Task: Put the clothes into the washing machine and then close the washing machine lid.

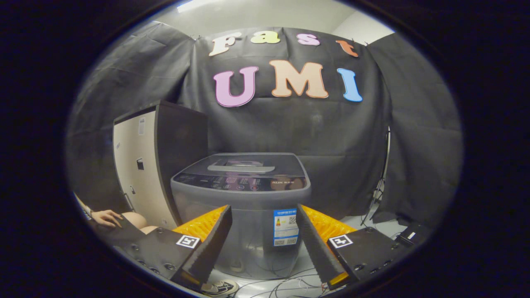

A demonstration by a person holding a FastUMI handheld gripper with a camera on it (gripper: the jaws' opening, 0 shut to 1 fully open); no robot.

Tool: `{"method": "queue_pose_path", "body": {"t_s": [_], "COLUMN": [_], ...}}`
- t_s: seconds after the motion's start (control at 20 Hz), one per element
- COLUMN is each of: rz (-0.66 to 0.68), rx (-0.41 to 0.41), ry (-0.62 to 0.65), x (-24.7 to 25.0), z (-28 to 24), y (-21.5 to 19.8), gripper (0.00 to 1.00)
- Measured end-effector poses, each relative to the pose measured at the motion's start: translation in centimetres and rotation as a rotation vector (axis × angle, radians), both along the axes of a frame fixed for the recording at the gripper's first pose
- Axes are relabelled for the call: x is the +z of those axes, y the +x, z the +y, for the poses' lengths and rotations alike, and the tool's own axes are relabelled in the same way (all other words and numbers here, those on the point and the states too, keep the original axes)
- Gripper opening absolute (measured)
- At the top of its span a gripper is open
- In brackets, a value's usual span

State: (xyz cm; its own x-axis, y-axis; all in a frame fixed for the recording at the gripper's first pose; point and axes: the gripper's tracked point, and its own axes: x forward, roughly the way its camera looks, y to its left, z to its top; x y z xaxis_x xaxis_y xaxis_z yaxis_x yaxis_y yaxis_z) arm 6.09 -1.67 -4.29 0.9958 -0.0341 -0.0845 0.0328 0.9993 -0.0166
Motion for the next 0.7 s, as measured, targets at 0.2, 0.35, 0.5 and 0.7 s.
{"method": "queue_pose_path", "body": {"t_s": [0.2,0.35,0.5,0.7], "rz": [0.0,0.0,0.0,0.0], "rx": [0.0,0.0,0.0,0.0], "ry": [0.0,0.0,0.0,0.0], "x": [0.09,0.08,0.0,0.0], "z": [0.05,0.04,0.03,0.03], "y": [-0.06,-0.15,-0.1,-0.1], "gripper": [0.97,0.97,0.97,0.97]}}
